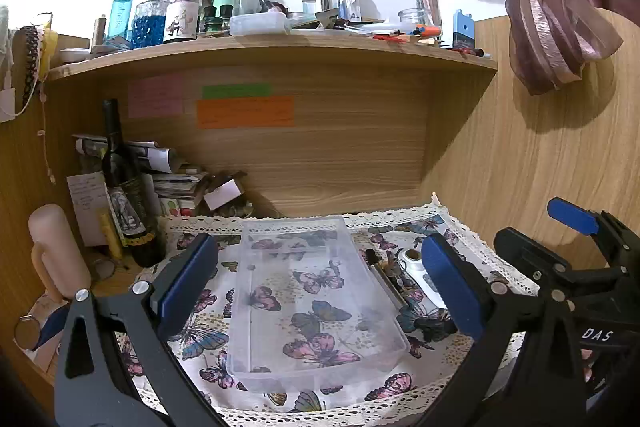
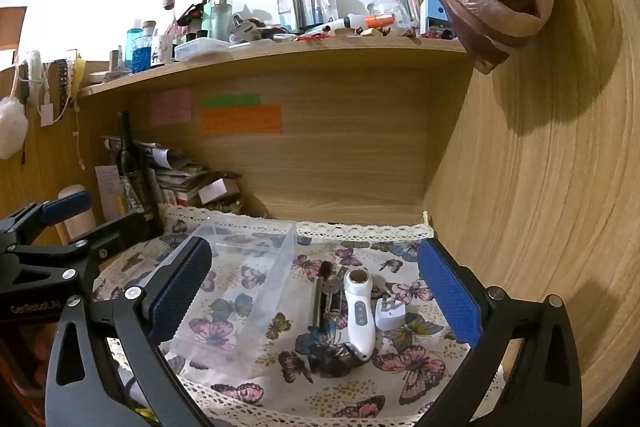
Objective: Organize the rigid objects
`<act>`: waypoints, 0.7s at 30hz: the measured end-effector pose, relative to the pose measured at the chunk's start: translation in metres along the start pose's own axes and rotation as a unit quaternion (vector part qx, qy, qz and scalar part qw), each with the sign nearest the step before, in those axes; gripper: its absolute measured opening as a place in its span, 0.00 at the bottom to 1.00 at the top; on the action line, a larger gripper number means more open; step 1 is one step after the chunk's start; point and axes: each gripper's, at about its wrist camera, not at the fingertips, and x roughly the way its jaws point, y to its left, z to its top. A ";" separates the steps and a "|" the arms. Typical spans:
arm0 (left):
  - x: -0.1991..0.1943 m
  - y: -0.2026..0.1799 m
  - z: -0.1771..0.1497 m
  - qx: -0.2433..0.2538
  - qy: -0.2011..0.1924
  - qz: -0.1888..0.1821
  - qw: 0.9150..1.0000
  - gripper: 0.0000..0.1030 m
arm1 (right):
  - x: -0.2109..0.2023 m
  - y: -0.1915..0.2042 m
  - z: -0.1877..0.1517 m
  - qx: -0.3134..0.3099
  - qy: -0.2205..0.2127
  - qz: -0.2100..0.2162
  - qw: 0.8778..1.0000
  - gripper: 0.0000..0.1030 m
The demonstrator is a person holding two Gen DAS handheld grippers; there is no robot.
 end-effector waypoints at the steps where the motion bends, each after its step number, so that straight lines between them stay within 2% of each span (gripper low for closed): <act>1: 0.000 0.000 0.000 0.000 -0.001 0.000 1.000 1.00 | 0.000 0.001 0.000 -0.001 0.000 0.000 1.000 1.00; 21: 0.000 0.001 -0.001 -0.001 -0.001 0.000 1.000 1.00 | 0.001 0.005 -0.001 -0.003 -0.002 0.004 1.000 1.00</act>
